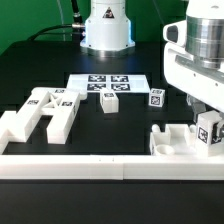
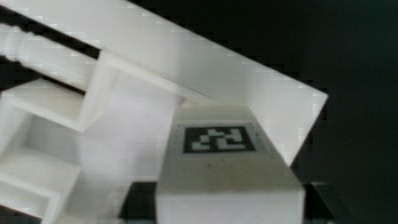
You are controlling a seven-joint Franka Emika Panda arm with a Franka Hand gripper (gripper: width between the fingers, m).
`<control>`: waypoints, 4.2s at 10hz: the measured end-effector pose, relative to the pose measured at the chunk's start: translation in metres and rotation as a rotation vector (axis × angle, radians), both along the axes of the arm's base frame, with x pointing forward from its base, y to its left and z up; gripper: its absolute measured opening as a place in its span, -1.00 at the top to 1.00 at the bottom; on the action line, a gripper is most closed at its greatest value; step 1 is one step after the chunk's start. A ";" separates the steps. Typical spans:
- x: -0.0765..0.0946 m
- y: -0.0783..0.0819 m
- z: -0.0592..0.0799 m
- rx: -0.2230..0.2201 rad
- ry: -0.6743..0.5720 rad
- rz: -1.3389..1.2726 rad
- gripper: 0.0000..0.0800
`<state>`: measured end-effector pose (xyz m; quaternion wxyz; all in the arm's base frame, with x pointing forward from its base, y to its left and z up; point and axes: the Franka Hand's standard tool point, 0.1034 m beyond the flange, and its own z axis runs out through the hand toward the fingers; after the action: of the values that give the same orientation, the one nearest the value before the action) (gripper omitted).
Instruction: Assemble chair
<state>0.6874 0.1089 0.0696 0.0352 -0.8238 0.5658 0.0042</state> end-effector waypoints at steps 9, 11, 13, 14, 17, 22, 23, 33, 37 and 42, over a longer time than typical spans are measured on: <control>0.000 0.002 0.003 -0.014 -0.015 0.492 -0.62; 0.000 0.002 0.002 -0.018 -0.025 0.654 -0.62; 0.000 0.001 0.002 -0.021 -0.031 0.767 -0.62; 0.000 0.001 0.002 -0.025 -0.038 0.857 -0.62; 0.000 0.000 0.001 -0.038 -0.045 1.037 -0.62; 0.000 -0.003 0.001 -0.056 -0.050 1.282 -0.32; 0.000 -0.003 0.001 -0.056 -0.050 1.272 0.02; 0.000 -0.014 0.001 -0.052 -0.022 0.801 0.28; -0.003 -0.027 0.001 -0.094 -0.004 0.581 0.03; -0.003 -0.024 0.012 -0.094 -0.018 0.663 -0.61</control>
Offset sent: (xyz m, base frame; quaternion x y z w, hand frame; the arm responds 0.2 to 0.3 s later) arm 0.0011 0.0046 0.0039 -0.0163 -0.0030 -0.0286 0.9995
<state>0.6839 0.0853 0.0816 -0.0010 -0.9637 0.2663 -0.0178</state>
